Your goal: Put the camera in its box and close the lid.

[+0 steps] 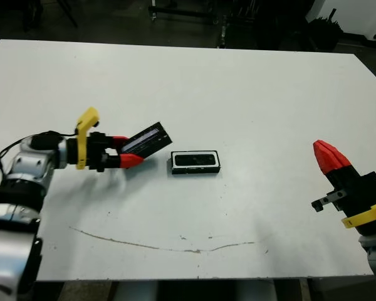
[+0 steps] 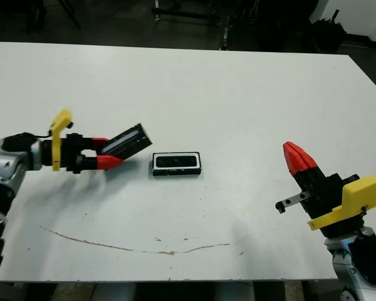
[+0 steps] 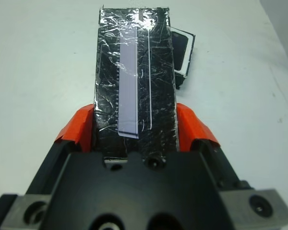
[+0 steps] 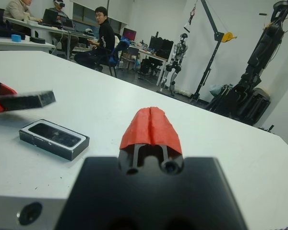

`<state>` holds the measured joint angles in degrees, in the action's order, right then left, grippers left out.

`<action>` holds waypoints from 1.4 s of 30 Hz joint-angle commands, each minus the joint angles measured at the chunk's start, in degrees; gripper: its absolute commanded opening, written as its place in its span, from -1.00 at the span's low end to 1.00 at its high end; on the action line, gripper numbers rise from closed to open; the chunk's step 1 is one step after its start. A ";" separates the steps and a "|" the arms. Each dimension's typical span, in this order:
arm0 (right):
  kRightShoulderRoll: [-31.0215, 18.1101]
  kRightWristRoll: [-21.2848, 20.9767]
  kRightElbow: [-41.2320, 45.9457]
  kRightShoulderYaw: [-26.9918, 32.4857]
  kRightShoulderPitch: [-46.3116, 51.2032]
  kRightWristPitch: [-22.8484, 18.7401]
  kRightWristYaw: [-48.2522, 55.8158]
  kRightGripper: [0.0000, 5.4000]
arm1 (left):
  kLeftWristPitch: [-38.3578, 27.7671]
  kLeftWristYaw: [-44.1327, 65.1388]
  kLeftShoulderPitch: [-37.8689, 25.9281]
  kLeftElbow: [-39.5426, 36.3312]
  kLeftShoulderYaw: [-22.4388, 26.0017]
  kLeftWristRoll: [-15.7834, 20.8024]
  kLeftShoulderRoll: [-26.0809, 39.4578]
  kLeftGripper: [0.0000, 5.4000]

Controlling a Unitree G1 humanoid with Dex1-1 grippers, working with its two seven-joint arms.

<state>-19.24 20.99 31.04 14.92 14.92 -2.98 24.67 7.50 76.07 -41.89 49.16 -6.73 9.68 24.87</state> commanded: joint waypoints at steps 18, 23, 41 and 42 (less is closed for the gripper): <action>-0.67 0.16 0.91 -0.03 0.38 -0.63 -0.30 -1.00 | -8.16 7.52 -7.29 12.34 -5.23 -7.86 -6.40 0.17; -0.55 0.11 0.93 -0.16 0.54 -0.48 -0.34 -1.00 | -8.39 7.76 -7.79 12.82 -5.91 -9.07 -7.38 0.17; -0.27 0.22 2.22 0.24 2.31 0.79 -0.29 -1.00 | -14.23 -10.26 -6.26 11.72 -11.75 -17.25 -15.92 0.17; -0.25 -0.04 2.29 0.16 2.42 1.10 -0.23 -1.00 | -13.61 -10.32 -6.58 12.41 -11.80 -17.15 -16.72 0.17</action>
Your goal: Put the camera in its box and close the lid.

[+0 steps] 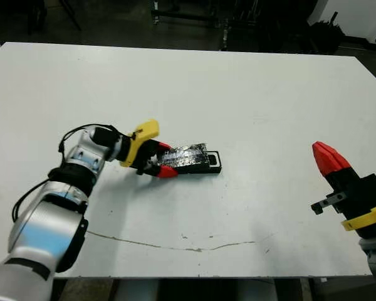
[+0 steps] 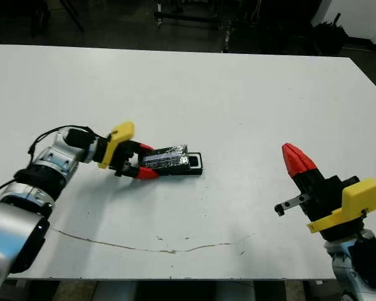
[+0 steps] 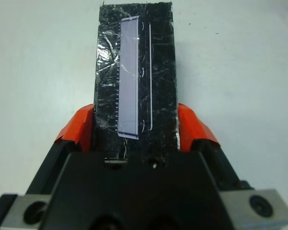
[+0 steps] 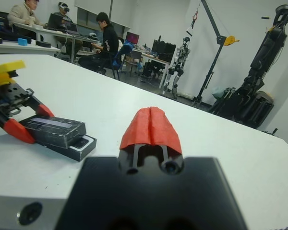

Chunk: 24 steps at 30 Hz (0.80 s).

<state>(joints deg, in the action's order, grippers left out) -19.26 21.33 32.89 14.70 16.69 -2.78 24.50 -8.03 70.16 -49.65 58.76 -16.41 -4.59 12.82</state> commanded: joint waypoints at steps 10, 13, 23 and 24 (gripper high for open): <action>0.06 -0.77 0.31 -0.11 1.42 2.48 0.16 -1.00 | 3.76 -2.50 -2.86 8.93 -2.73 -3.45 -10.73 0.17; 0.09 -0.69 0.57 -0.28 1.76 2.20 -0.06 -1.00 | 4.07 -2.42 -3.93 9.61 -3.22 -4.17 -12.26 0.17; 0.27 -0.86 0.60 -0.82 2.00 2.26 -0.36 -1.00 | 5.48 0.08 -7.10 11.06 -4.53 -6.24 -16.86 0.17; 0.30 -0.92 0.78 -0.90 2.06 2.04 -0.51 -1.00 | 5.24 0.33 -7.24 11.18 -4.75 -6.47 -17.32 0.17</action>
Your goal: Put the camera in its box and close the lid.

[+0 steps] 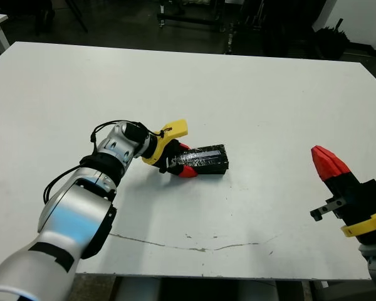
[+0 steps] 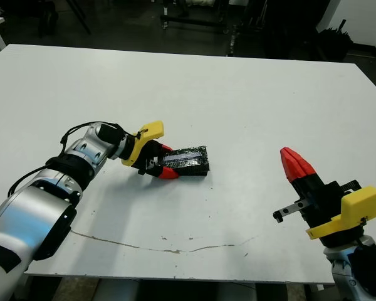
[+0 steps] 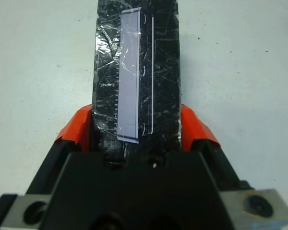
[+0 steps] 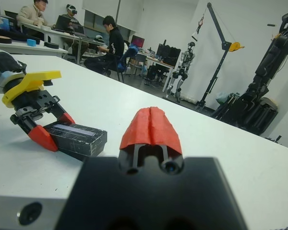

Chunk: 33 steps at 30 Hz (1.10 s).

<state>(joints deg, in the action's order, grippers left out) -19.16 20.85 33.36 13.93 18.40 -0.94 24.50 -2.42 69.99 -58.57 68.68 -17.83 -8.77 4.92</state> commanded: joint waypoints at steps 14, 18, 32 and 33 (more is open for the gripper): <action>0.93 -0.70 0.83 -0.66 0.83 0.05 -0.90 -1.00 | -0.14 -3.02 2.32 1.70 -5.21 -4.33 -9.63 0.17; 1.10 -0.32 0.70 -0.73 0.74 0.26 -0.57 -1.00 | -2.69 -2.92 2.08 1.40 -6.28 -5.18 -7.99 0.35; 0.83 -0.33 0.74 -0.67 0.64 -0.18 -0.44 -1.00 | -6.11 3.48 3.82 -2.07 0.19 1.11 -0.98 1.00; 0.72 -0.35 0.82 -0.64 0.61 -0.26 -0.43 -1.00 | -5.54 4.50 3.73 -2.58 0.83 1.92 -0.62 1.00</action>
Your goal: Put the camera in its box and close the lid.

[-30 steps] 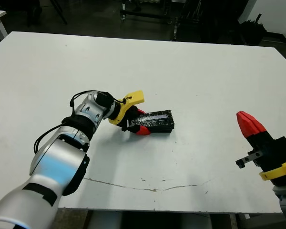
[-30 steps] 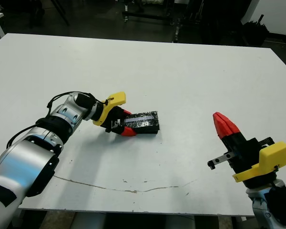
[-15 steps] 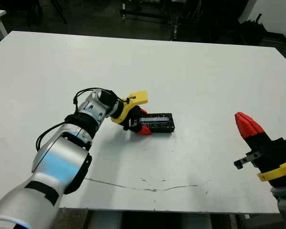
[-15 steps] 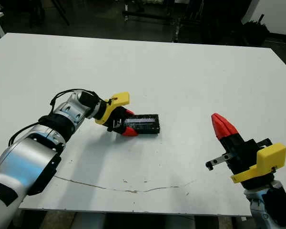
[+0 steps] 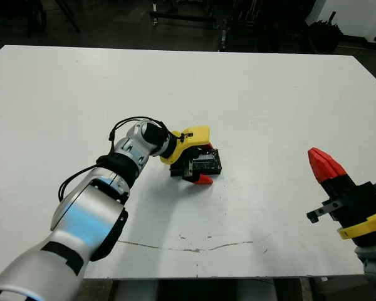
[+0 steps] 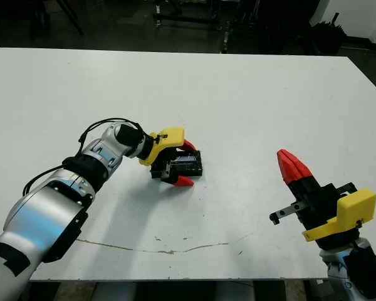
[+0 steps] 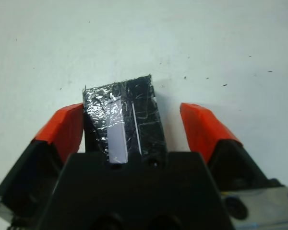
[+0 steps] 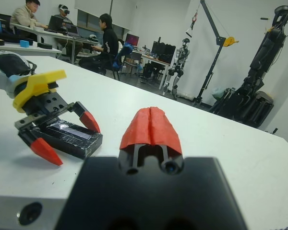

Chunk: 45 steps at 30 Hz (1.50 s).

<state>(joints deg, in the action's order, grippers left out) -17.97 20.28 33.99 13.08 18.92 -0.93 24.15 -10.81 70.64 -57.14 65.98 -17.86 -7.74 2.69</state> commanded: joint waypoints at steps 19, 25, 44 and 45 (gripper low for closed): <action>-0.83 -0.03 0.07 -0.42 -0.76 -1.42 -0.26 -1.00 | 16.11 -5.96 5.81 -22.40 15.41 17.09 3.01 1.00; -0.49 -0.67 0.18 -0.65 -0.70 -1.15 -0.83 -1.00 | 26.84 -16.21 12.03 -41.20 20.93 25.70 1.94 1.00; 10.74 -7.84 -1.65 -7.84 -4.09 -6.37 -16.91 -1.00 | 4.74 -47.64 58.04 -75.67 25.89 19.72 -0.22 0.21; 11.38 -8.16 -2.11 -8.26 -4.43 -6.35 -17.52 -1.00 | 3.34 -48.53 59.86 -75.97 25.59 19.56 -0.77 0.15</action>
<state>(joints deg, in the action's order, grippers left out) -7.37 12.77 32.90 5.12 14.88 -6.24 7.75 -5.61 23.13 0.32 -9.29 8.02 12.44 2.66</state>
